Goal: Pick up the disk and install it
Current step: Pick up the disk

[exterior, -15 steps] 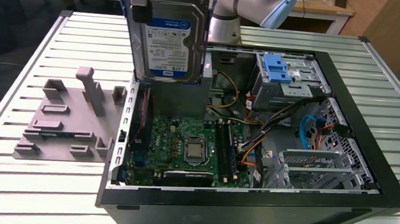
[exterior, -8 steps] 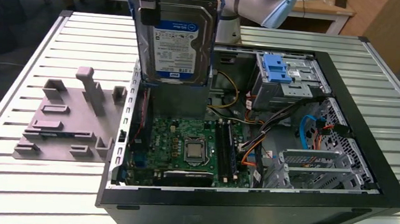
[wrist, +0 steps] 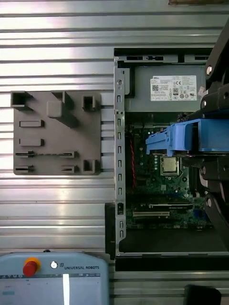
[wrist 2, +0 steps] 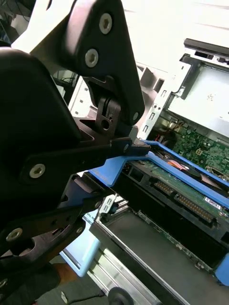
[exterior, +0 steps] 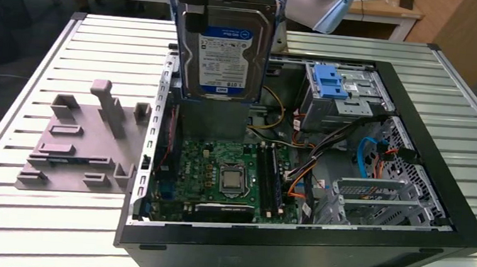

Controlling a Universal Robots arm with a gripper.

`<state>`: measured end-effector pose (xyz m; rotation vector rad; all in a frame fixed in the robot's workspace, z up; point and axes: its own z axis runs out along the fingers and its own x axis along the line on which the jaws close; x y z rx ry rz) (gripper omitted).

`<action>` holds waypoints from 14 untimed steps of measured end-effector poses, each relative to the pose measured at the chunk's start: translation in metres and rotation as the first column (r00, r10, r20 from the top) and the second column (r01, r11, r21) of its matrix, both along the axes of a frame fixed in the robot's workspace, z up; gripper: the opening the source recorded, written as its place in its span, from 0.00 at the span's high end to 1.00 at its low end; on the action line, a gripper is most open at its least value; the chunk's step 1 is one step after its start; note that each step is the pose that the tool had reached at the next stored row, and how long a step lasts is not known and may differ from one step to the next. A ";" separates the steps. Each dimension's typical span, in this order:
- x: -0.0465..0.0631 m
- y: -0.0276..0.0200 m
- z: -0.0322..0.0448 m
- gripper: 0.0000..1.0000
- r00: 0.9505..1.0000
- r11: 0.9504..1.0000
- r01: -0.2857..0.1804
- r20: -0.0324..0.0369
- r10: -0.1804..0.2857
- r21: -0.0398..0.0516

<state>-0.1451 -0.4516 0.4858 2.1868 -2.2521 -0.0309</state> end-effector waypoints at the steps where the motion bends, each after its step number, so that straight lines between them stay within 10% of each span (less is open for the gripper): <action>1: 0.002 -0.0002 -0.0001 0.64 1.000 1.000 0.000 0.000 0.000 0.000; 14: 0.034 -0.0052 -0.0008 0.64 1.000 1.000 0.000 0.000 0.000 0.000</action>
